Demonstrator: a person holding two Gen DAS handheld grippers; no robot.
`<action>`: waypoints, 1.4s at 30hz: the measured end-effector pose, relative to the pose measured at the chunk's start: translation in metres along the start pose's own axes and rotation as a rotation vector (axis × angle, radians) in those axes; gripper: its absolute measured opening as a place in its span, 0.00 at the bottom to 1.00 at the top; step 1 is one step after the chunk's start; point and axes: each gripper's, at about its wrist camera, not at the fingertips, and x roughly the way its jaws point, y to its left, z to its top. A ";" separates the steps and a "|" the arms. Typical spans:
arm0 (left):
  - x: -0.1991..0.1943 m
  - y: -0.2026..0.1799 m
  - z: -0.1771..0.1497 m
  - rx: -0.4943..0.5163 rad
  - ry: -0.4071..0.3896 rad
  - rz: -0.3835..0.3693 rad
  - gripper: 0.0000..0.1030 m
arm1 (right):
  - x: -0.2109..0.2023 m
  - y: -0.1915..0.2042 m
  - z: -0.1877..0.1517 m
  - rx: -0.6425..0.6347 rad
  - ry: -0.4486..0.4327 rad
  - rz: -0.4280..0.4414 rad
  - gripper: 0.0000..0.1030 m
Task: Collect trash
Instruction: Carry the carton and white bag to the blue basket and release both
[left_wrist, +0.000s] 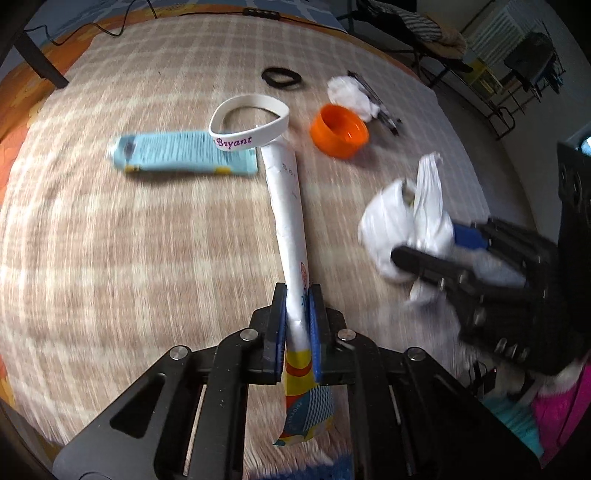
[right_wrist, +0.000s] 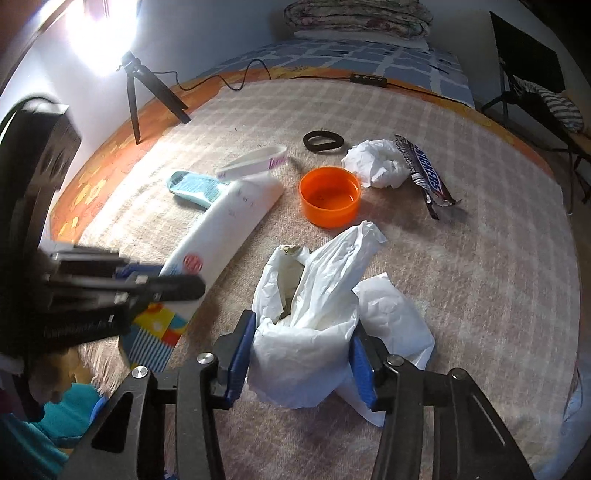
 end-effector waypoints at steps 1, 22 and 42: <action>-0.002 0.000 -0.006 0.003 0.001 -0.001 0.09 | -0.002 -0.001 -0.001 0.002 -0.005 0.001 0.47; -0.064 -0.002 -0.084 0.055 -0.073 0.026 0.06 | -0.069 0.007 -0.047 0.035 -0.096 0.049 0.47; -0.103 -0.006 -0.167 0.084 -0.083 0.006 0.06 | -0.112 0.075 -0.124 -0.043 -0.136 0.127 0.47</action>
